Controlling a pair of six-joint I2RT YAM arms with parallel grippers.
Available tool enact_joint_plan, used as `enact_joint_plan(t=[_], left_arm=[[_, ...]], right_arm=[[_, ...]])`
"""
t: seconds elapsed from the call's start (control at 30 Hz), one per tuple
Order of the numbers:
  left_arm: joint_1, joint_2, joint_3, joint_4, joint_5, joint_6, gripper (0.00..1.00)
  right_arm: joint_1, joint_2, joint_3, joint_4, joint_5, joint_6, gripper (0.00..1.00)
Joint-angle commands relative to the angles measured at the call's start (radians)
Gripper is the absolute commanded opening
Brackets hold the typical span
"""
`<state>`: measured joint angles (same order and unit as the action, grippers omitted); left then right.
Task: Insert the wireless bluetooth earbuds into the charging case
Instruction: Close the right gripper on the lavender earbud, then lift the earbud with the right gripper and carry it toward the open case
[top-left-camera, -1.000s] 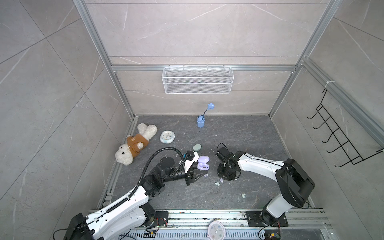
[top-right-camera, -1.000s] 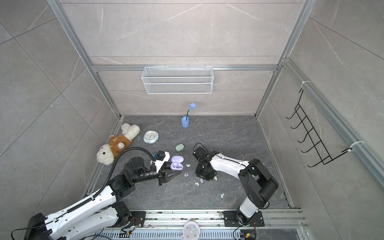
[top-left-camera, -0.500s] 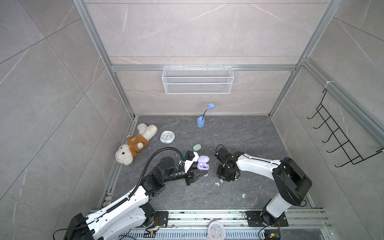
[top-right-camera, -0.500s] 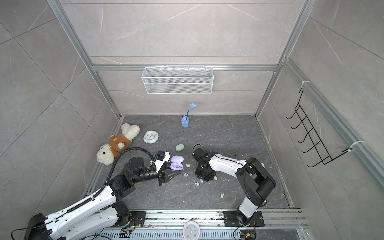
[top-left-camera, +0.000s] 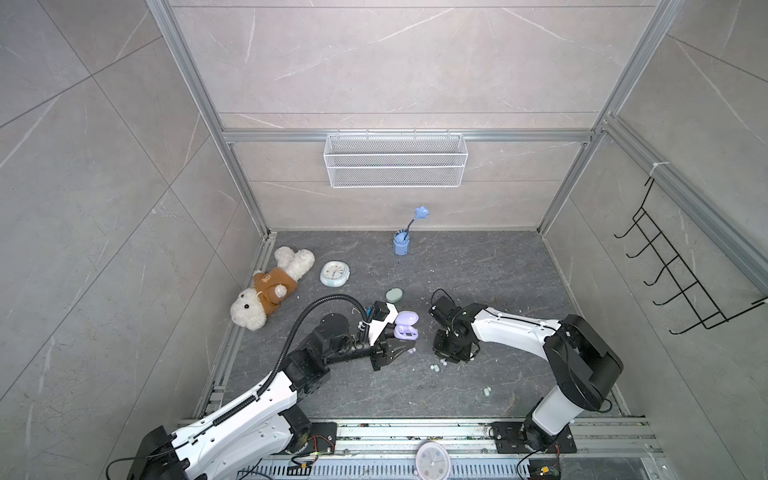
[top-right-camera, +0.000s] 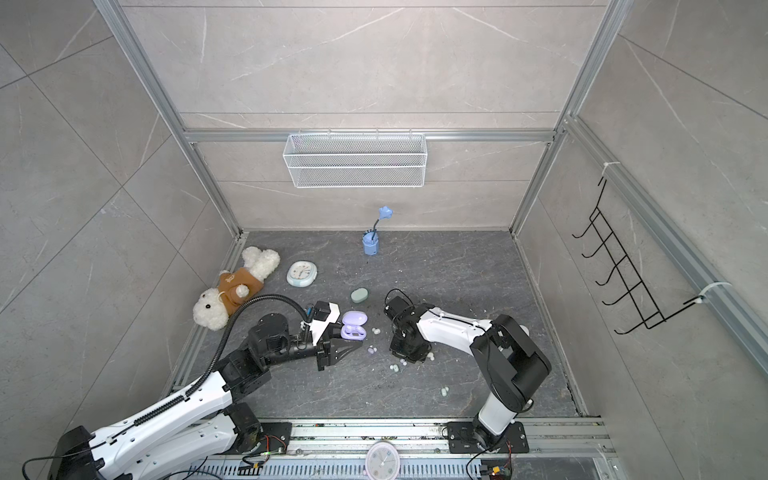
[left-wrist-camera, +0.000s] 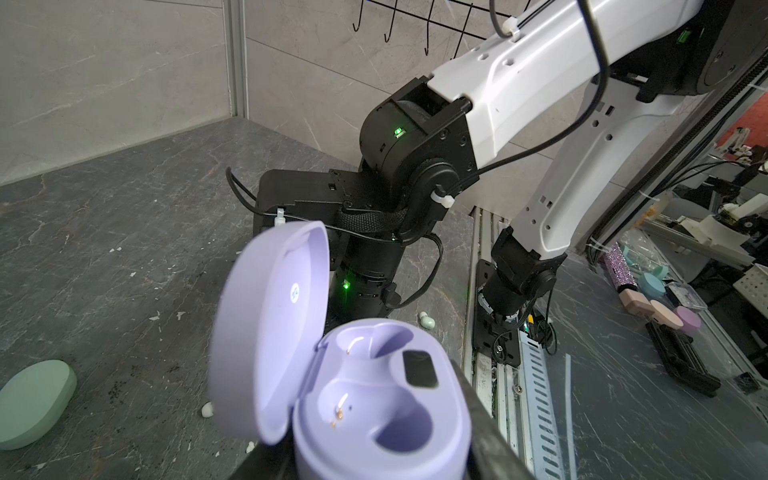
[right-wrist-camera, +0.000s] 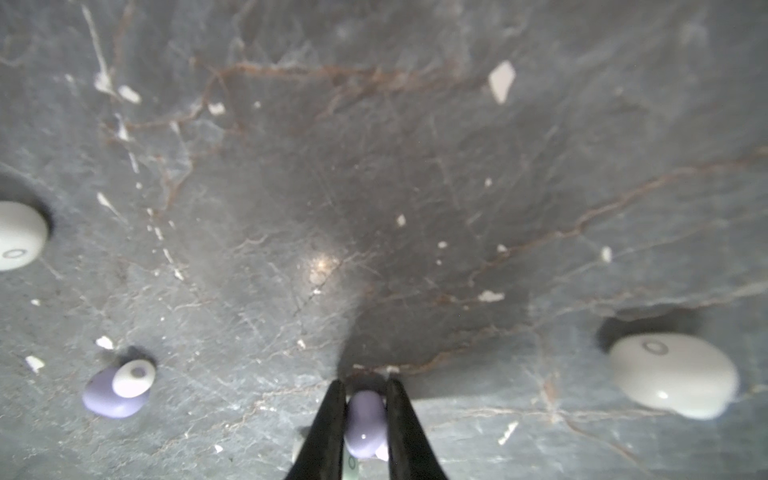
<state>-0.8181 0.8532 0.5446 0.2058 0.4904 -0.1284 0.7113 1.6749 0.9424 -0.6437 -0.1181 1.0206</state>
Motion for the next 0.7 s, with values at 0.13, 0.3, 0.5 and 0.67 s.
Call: enact_joint_plan(t=[0.13, 0.3, 0.5, 0.67], left_arm=[[0.004, -0.014, 0.001, 0.035, -0.015, -0.013, 0.25], [0.004, -0.008, 0.001, 0.037, -0.017, -0.015, 0.25], [0.004, 0.017, -0.003, 0.068, -0.024, -0.031, 0.25], [0.004, 0.076, -0.002, 0.146, -0.036, -0.040, 0.25]], right_arm=[[0.014, 0.040, -0.028, -0.012, -0.005, -0.005, 0.18], [0.013, 0.018, -0.027, -0.011, 0.006, -0.005, 0.17], [0.002, -0.040, -0.024, -0.009, 0.018, -0.011, 0.16], [-0.027, -0.117, -0.020, -0.015, 0.017, -0.023, 0.16]])
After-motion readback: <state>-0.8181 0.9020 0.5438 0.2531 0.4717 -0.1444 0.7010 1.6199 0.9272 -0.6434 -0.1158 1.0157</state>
